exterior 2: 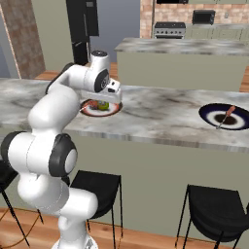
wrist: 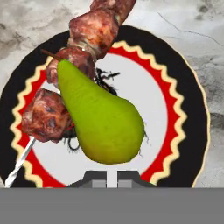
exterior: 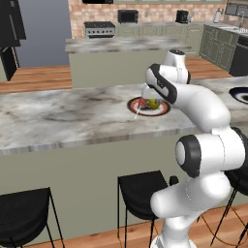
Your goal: Pick up the pear and orange from the fridge and place one fruit on each plate on the dining counter.
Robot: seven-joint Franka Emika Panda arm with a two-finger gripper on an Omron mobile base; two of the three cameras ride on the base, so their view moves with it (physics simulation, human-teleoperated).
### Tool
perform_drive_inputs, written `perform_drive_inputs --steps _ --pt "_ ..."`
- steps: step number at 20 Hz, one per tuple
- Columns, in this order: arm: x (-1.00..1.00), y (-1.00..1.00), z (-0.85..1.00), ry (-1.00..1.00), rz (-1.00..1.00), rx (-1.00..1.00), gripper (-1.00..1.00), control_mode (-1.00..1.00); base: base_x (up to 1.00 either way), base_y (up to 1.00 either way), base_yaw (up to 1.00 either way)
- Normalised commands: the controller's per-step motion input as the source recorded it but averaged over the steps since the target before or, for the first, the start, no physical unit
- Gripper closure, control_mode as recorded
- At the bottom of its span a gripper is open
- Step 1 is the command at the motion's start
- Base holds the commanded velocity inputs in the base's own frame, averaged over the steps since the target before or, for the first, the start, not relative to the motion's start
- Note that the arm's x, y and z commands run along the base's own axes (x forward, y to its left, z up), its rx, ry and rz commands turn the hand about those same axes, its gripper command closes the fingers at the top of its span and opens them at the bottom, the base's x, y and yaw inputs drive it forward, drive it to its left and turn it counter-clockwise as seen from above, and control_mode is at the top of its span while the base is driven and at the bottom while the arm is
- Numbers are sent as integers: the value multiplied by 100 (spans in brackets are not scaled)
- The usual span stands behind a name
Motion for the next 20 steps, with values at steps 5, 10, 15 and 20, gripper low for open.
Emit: perform_drive_inputs --steps 5,10,15,20 --pt "7 0 -26 0 7 0 100 -100 0 0 0" --pt "-14 0 -14 0 2 0 -100 -100 0 0 0" --pt "-34 0 21 -2 0 0 -100 -100 0 0 0" --pt "-69 -1 65 -16 0 2 -100 -100 0 0 0"
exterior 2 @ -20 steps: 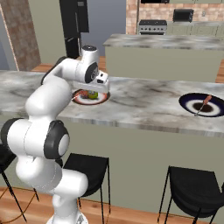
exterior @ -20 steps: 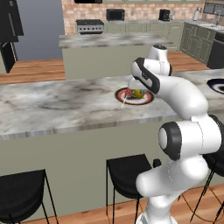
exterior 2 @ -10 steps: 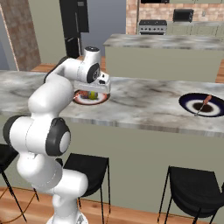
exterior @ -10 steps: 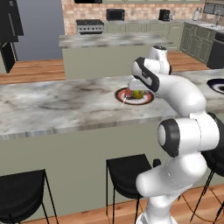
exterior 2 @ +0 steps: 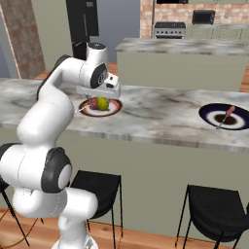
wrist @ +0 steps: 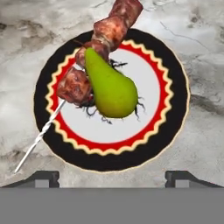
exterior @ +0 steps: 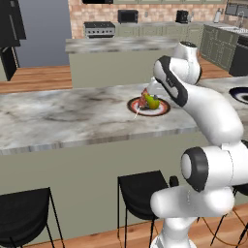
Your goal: Pick up the pear and orange from the fridge and place one fruit on each plate on the dining counter.
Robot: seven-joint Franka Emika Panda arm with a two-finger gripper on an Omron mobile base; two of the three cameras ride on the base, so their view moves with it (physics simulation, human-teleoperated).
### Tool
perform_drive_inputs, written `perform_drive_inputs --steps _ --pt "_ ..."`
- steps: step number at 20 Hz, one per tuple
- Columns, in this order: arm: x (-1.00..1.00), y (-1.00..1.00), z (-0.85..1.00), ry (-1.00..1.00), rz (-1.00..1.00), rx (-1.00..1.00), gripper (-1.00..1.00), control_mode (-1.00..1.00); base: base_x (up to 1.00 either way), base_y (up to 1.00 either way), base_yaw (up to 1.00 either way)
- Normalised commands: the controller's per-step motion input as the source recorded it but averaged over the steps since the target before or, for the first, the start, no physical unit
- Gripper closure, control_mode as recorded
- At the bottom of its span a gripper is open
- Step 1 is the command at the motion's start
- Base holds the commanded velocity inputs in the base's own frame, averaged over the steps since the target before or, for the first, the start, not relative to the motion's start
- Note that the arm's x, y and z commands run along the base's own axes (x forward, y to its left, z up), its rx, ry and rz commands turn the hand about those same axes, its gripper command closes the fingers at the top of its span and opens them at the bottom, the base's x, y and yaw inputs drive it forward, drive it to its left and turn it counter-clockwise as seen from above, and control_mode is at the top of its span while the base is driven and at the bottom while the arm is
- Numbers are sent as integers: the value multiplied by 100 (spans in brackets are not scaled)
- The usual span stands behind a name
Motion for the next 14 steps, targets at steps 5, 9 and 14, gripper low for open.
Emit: perform_drive_inputs --steps 5,9,14 --pt "-96 0 53 -17 3 1 -100 -100 0 0 0" --pt "-100 3 18 -11 6 0 -100 -100 0 0 0" --pt "-100 4 4 -9 9 0 -100 -100 0 0 0"
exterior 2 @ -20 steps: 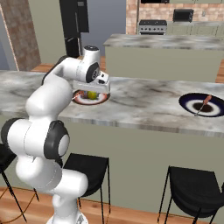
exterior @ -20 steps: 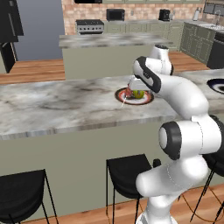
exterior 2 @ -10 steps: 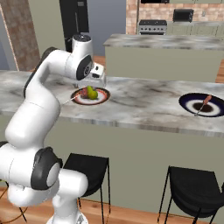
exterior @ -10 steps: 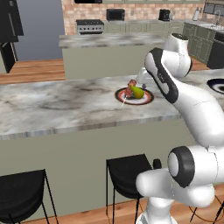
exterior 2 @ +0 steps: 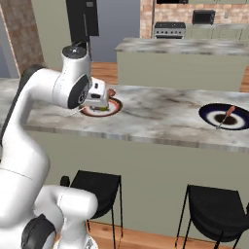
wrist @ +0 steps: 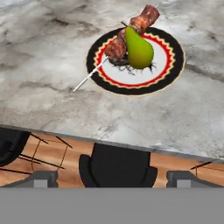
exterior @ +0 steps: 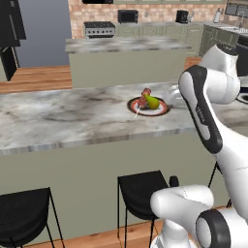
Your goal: Pick up the pear and orange from the fridge and place one fruit on each plate on the dining counter.
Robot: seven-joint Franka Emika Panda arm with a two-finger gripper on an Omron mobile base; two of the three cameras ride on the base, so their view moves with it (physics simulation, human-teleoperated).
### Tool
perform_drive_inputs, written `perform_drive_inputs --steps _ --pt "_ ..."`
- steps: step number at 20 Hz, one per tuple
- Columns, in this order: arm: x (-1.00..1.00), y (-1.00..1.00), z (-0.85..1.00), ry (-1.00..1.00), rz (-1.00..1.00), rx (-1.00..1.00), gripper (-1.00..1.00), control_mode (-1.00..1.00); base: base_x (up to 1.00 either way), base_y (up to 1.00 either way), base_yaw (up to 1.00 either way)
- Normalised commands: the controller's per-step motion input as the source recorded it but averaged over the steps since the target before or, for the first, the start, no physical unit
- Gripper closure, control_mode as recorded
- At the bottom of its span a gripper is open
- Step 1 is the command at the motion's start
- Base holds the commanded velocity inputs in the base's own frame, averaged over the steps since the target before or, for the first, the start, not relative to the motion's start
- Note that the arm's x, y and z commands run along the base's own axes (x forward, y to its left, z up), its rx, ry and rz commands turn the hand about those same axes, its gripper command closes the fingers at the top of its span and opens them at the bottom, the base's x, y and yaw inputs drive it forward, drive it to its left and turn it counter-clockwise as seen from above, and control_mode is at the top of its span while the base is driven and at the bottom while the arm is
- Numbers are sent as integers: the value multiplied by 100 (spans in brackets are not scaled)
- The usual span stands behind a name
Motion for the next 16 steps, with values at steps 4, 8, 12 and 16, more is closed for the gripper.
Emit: perform_drive_inputs --steps 4,8,12,16 --pt "-90 4 11 -9 8 0 -100 -100 0 0 0" --pt "-80 0 5 -13 5 0 -100 -100 0 0 0" --pt "-61 0 -2 -2 4 0 -100 -100 0 0 0" --pt "-15 0 -1 0 0 -1 -100 -100 0 0 0"
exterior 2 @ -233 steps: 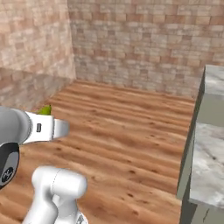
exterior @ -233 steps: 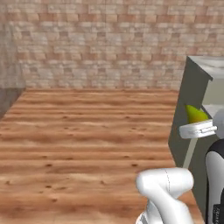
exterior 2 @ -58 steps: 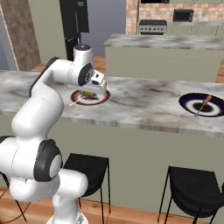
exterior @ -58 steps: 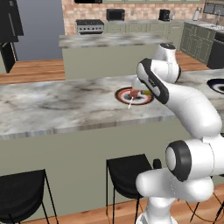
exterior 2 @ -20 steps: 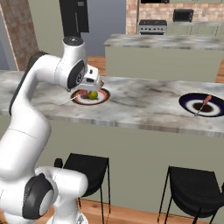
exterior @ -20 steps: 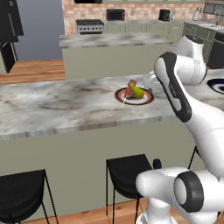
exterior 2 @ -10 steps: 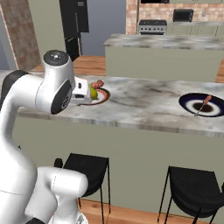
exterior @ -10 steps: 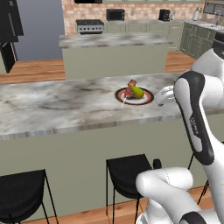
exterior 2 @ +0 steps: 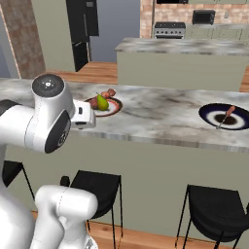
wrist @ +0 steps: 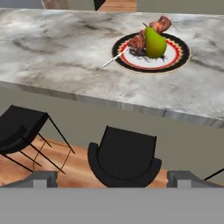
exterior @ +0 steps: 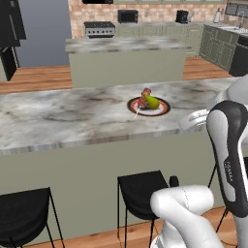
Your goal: Pick up the pear and orange from the fridge and place one fruit on each plate on the dining counter.
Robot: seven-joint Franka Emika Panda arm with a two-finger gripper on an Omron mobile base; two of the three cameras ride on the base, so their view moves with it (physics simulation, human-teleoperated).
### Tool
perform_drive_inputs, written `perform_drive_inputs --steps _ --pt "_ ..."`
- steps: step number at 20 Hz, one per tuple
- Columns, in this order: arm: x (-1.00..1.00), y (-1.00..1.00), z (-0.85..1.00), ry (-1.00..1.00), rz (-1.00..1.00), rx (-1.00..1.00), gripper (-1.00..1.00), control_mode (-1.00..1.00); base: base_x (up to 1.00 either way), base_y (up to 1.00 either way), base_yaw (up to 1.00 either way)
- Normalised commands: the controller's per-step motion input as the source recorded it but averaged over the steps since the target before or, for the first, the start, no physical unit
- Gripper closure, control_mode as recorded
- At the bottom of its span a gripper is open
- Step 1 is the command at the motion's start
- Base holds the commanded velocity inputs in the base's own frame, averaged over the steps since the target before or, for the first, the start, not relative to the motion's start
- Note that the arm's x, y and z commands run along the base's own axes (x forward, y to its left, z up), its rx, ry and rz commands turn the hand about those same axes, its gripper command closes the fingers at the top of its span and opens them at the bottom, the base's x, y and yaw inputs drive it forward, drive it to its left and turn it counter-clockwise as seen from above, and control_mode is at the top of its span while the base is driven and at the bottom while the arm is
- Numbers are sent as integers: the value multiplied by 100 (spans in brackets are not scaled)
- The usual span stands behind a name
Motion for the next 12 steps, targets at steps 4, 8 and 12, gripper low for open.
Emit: perform_drive_inputs --steps 4,8,12 --pt "-22 -2 -11 3 0 -2 -100 -100 0 0 0" --pt "-44 -16 0 -8 0 0 -100 -100 0 0 0" --pt "-33 -12 0 -5 0 0 -100 -100 0 0 0"
